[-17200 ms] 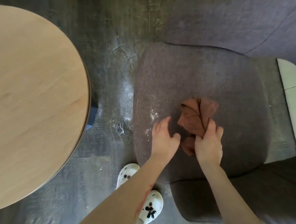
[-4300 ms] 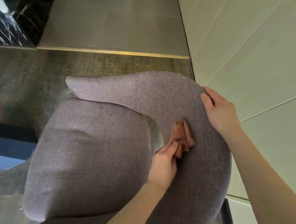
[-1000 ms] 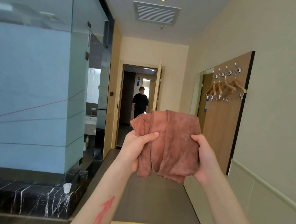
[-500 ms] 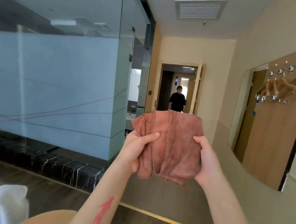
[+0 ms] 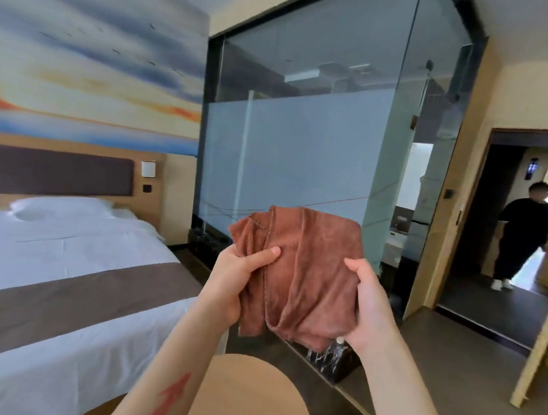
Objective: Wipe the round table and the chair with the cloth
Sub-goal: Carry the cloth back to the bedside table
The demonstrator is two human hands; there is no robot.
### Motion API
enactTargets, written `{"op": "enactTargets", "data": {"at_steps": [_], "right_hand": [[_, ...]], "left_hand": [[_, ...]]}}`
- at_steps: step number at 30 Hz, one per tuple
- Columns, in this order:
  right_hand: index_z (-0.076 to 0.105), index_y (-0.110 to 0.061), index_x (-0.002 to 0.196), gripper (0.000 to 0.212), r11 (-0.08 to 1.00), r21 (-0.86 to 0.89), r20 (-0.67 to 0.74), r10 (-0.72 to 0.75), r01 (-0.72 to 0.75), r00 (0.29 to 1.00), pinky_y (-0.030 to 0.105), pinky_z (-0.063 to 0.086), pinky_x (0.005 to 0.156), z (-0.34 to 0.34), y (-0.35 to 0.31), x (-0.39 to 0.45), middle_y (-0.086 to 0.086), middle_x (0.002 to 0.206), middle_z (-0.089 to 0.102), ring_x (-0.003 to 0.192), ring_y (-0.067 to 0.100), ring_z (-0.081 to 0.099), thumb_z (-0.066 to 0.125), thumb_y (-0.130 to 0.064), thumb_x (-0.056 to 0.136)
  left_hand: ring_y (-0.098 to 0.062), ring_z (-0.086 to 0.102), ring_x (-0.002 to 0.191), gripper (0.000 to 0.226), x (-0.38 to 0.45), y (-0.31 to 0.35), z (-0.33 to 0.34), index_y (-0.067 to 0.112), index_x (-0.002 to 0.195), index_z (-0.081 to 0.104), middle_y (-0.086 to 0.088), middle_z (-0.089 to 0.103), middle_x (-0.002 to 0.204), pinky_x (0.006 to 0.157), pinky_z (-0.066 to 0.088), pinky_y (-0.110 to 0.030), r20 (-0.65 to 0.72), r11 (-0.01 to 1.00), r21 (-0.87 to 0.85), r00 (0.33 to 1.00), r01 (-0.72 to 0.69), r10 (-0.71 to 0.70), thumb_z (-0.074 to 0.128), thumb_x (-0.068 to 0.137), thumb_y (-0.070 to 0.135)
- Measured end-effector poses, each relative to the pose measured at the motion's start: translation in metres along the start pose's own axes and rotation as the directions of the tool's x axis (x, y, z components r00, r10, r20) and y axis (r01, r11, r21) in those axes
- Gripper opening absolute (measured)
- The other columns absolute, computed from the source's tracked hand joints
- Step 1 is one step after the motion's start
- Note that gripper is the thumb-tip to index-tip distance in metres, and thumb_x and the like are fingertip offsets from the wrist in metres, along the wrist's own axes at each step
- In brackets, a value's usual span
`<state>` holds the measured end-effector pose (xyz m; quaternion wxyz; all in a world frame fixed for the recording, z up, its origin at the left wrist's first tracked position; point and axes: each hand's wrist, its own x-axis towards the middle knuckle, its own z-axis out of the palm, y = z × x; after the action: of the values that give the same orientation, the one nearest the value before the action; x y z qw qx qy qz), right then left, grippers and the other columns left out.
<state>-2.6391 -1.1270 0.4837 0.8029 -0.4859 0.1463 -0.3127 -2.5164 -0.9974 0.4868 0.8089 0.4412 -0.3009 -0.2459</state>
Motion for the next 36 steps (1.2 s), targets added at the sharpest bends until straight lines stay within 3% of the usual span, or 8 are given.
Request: {"op": "enactTargets", "data": {"at_steps": [4, 8, 14, 18, 21, 25, 29, 36], "right_hand": [[0.064, -0.015, 0.094, 0.027, 0.999, -0.031, 0.073, 0.039, -0.036, 0.997, 0.036, 0.054, 0.062, 0.053, 0.031, 0.02, 0.007, 0.077, 0.076, 0.072, 0.025, 0.072, 0.058, -0.035, 0.077], [0.064, -0.014, 0.099, 0.037, 0.997, -0.043, 0.146, 0.065, -0.06, 0.987, 0.042, 0.055, 0.073, 0.128, 0.072, 0.039, 0.011, 0.091, 0.075, 0.085, 0.03, 0.07, 0.062, -0.037, 0.07], [0.07, -0.011, 0.092, 0.032, 0.986, -0.051, 0.292, 0.169, -0.161, 0.941, 0.04, 0.055, 0.068, 0.284, 0.168, 0.063, 0.011, 0.089, 0.075, 0.08, 0.027, 0.071, 0.059, -0.036, 0.073], [0.068, -0.015, 0.091, 0.029, 0.975, -0.076, 0.383, 0.224, -0.211, 0.896, 0.035, 0.054, 0.063, 0.4, 0.237, 0.065, 0.007, 0.085, 0.076, 0.076, 0.023, 0.072, 0.058, -0.037, 0.075], [0.067, -0.017, 0.091, 0.026, 0.965, -0.082, 0.463, 0.259, -0.25, 0.847, 0.03, 0.054, 0.056, 0.482, 0.284, 0.059, 0.004, 0.08, 0.076, 0.069, 0.019, 0.072, 0.057, -0.035, 0.077], [0.068, -0.016, 0.089, 0.024, 0.945, -0.106, 0.562, 0.313, -0.309, 0.765, 0.034, 0.053, 0.064, 0.578, 0.34, 0.05, 0.004, 0.082, 0.076, 0.074, 0.021, 0.072, 0.056, -0.033, 0.078], [0.067, -0.016, 0.085, 0.021, 0.93, -0.18, 0.626, 0.359, -0.32, 0.692, 0.034, 0.051, 0.064, 0.665, 0.391, 0.039, 0.003, 0.076, 0.076, 0.078, 0.024, 0.07, 0.055, -0.032, 0.079], [0.065, -0.016, 0.089, 0.022, 0.903, -0.308, 0.72, 0.427, -0.299, 0.547, 0.032, 0.051, 0.065, 0.8, 0.496, 0.05, 0.005, 0.08, 0.075, 0.083, 0.024, 0.068, 0.051, -0.032, 0.083]], "left_hand": [[-0.017, 0.073, 0.068, 0.017, -0.004, 0.031, -0.053, 0.016, 0.09, 0.064, 0.001, 0.076, 0.073, 0.053, 0.058, -0.027, -0.053, 0.999, 0.015, 0.997, -0.048, 0.049, 0.069, 0.077, 0.006], [-0.027, 0.071, 0.085, 0.024, -0.009, 0.067, -0.127, 0.012, 0.098, 0.065, -0.011, 0.074, 0.094, 0.072, 0.059, -0.039, -0.169, 0.998, 0.022, 0.984, -0.052, 0.055, 0.071, 0.075, 0.007], [-0.027, 0.072, 0.084, 0.03, -0.023, 0.145, -0.285, 0.008, 0.102, 0.065, -0.013, 0.074, 0.096, 0.067, 0.06, -0.035, -0.308, 0.991, 0.098, 0.944, -0.095, 0.121, 0.073, 0.073, 0.01], [-0.019, 0.073, 0.076, 0.012, -0.053, 0.209, -0.395, 0.011, 0.091, 0.068, -0.007, 0.076, 0.082, 0.058, 0.059, -0.029, -0.379, 0.97, 0.175, 0.898, -0.167, 0.223, 0.068, 0.079, 0.011], [-0.019, 0.073, 0.075, 0.01, -0.084, 0.255, -0.469, 0.012, 0.091, 0.068, -0.007, 0.076, 0.08, 0.057, 0.058, -0.029, -0.471, 0.96, 0.212, 0.841, -0.185, 0.266, 0.066, 0.081, 0.013], [-0.028, 0.072, 0.084, 0.021, -0.124, 0.305, -0.554, 0.011, 0.098, 0.068, -0.015, 0.075, 0.092, 0.064, 0.059, -0.037, -0.583, 0.946, 0.248, 0.749, -0.208, 0.317, 0.07, 0.078, 0.013], [-0.025, 0.073, 0.072, 0.006, -0.154, 0.339, -0.624, 0.014, 0.08, 0.073, -0.012, 0.076, 0.08, 0.056, 0.058, -0.035, -0.671, 0.931, 0.271, 0.645, -0.246, 0.365, 0.069, 0.077, 0.011], [-0.027, 0.073, 0.075, 0.023, -0.18, 0.382, -0.757, 0.012, 0.102, 0.066, -0.012, 0.076, 0.087, 0.057, 0.059, -0.034, -0.819, 0.942, 0.277, 0.466, -0.189, 0.335, 0.069, 0.078, 0.012]]}}
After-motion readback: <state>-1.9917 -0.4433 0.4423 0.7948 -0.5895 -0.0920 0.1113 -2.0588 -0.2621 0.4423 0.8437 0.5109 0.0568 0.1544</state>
